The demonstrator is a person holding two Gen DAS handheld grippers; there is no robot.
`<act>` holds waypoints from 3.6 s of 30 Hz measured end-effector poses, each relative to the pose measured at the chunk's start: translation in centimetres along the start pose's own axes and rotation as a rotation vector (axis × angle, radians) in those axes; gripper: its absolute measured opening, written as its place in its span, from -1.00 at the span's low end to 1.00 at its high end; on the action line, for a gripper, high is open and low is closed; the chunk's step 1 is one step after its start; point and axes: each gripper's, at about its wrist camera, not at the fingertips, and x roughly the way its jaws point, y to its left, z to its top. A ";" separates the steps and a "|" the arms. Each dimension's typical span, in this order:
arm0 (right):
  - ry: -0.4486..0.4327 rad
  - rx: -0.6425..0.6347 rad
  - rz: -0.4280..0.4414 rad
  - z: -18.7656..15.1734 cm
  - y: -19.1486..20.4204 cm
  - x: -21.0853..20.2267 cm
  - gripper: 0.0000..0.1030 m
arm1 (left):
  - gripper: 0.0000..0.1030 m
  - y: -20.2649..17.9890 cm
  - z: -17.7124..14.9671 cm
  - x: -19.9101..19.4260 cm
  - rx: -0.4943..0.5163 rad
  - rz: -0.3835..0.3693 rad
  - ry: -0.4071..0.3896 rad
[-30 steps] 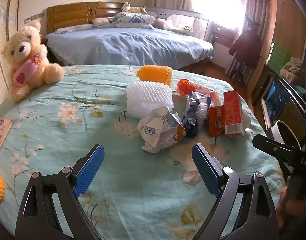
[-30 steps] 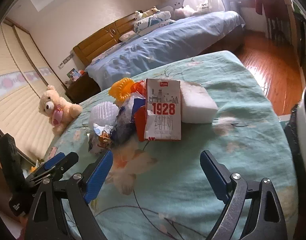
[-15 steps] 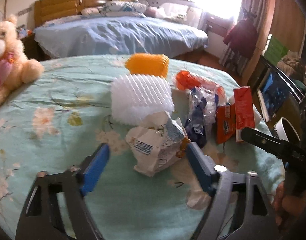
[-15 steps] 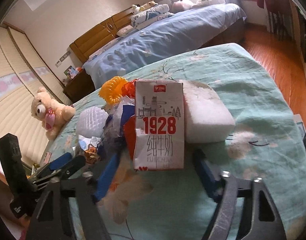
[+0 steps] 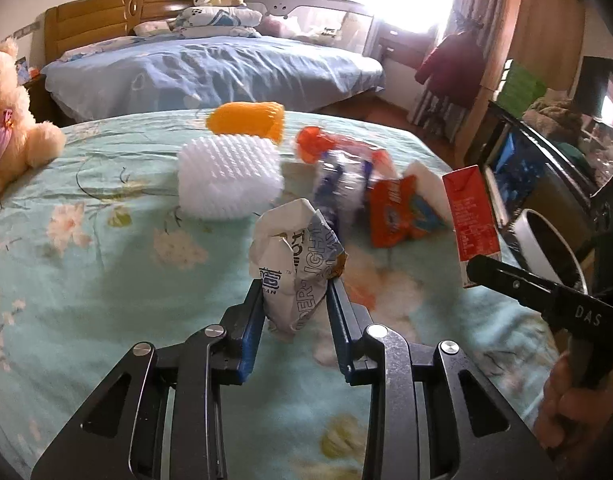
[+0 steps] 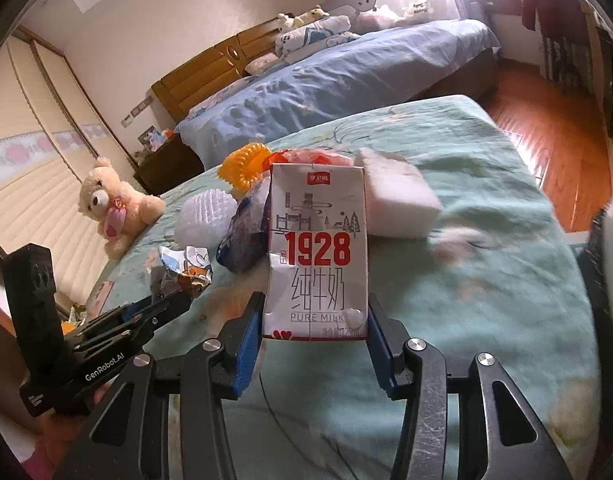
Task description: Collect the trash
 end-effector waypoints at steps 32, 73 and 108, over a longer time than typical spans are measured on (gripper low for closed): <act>-0.144 0.141 -0.111 -3.7 -6.9 -11.6 -0.05 | -0.42 -13.6 -0.1 -1.1 0.174 -0.219 0.014; -0.202 0.258 -0.307 -2.7 -17.4 -17.9 -0.05 | -0.43 -28.4 2.6 2.5 0.363 -0.364 0.067; -0.206 0.340 -0.310 -2.1 -20.6 -18.1 0.22 | 0.24 -29.6 3.4 5.6 0.327 -0.354 0.117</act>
